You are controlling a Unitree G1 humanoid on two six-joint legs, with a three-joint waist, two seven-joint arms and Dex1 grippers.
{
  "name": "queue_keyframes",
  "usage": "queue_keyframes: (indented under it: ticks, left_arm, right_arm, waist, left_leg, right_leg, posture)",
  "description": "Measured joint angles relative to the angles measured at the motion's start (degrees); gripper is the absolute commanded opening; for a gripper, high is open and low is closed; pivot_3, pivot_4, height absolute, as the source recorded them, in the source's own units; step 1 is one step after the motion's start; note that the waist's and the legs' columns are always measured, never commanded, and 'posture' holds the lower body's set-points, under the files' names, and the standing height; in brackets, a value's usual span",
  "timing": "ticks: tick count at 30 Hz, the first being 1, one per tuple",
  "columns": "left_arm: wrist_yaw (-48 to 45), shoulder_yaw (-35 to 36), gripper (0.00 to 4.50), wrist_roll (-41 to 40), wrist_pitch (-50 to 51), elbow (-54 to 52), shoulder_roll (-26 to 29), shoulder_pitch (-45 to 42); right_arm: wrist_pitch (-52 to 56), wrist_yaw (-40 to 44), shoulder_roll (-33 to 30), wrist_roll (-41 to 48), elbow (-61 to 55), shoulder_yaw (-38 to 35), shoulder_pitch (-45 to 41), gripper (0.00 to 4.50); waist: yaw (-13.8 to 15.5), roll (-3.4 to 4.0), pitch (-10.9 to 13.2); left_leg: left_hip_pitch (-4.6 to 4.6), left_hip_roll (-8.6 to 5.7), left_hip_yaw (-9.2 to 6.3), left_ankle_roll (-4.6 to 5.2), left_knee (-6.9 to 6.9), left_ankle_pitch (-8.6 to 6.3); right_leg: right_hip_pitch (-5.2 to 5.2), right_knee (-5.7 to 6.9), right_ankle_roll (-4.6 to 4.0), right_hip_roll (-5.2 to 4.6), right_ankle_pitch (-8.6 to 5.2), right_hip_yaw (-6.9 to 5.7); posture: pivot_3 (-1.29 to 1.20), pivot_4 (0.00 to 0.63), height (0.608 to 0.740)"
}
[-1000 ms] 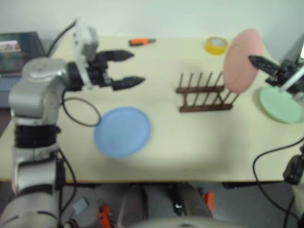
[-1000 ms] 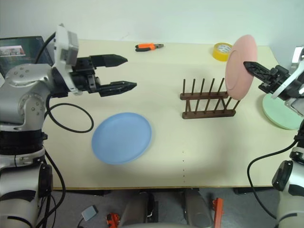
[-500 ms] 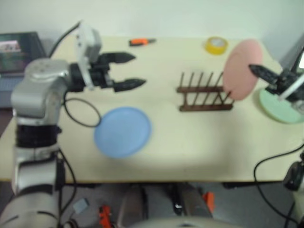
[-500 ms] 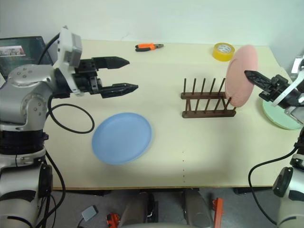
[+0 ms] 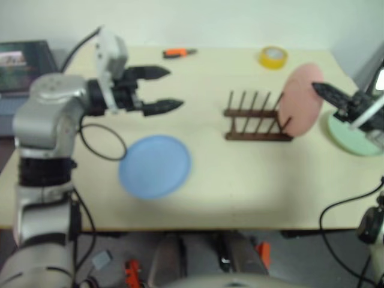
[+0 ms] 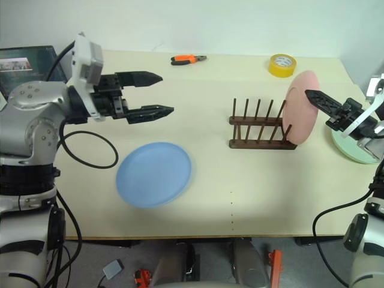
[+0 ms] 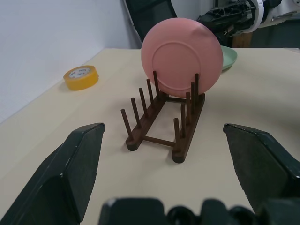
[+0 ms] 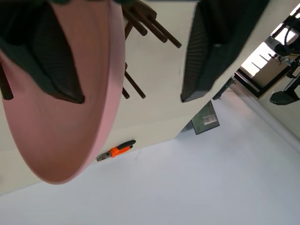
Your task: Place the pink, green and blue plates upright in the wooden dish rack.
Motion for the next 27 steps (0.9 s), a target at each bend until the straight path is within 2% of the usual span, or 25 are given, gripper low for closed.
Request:
queue_keyframes:
  ticks: [5, 15, 21, 27]
  left_arm:
    - [0.03, -0.03, 4.5, 0.27, -0.01, 0.0, 0.0, 0.0]
    - [-0.32, -0.17, 4.5, 0.76, -1.01, 0.31, -0.01, -0.14]
    - [-1.2, -2.73, 4.5, 0.78, -0.41, -1.41, -0.22, -0.29]
    - [0.83, -9.33, 4.5, 0.21, 5.69, -6.91, -5.97, -5.44]
  right_arm:
    - [-2.18, 0.23, -0.89, -1.53, -0.01, 1.33, 0.22, 4.46]
    - [-11.28, 5.31, -10.43, -10.36, -3.04, 7.29, 2.45, 4.46]
    - [-20.07, 8.3, -15.18, -18.9, 1.58, 11.9, 4.88, 4.46]
    - [-25.42, 8.93, -15.36, -25.08, 8.29, 15.8, 4.16, 4.46]
  waist:
    - [0.01, 0.0, 0.0]
    - [0.04, 0.0, 0.0]
    - [0.05, 0.0, 0.0]
    - [0.08, 0.0, 0.0]
  left_leg:
    - [0.0, 0.0, 0.0, 0.0, 0.0, 0.0]
    - [0.01, -0.01, 0.02, 0.0, 0.01, 0.0]
    - [0.01, -0.02, 0.05, 0.0, 0.04, 0.0]
    - [-0.01, -0.09, 0.07, 0.0, 0.14, 0.0]
  right_leg:
    - [0.0, -0.01, 0.0, 0.0, 0.0, 0.0]
    - [0.0, -0.02, 0.0, 0.01, 0.0, 0.0]
    - [0.01, -0.04, 0.02, -0.01, 0.01, 0.02]
    - [0.02, -0.02, 0.07, 0.0, 0.07, 0.05]
  posture:
    - [0.0, 0.15, 0.74]
    - [0.0, 0.15, 0.74]
    - [0.0, 0.15, 0.74]
    - [0.0, 0.15, 0.74]
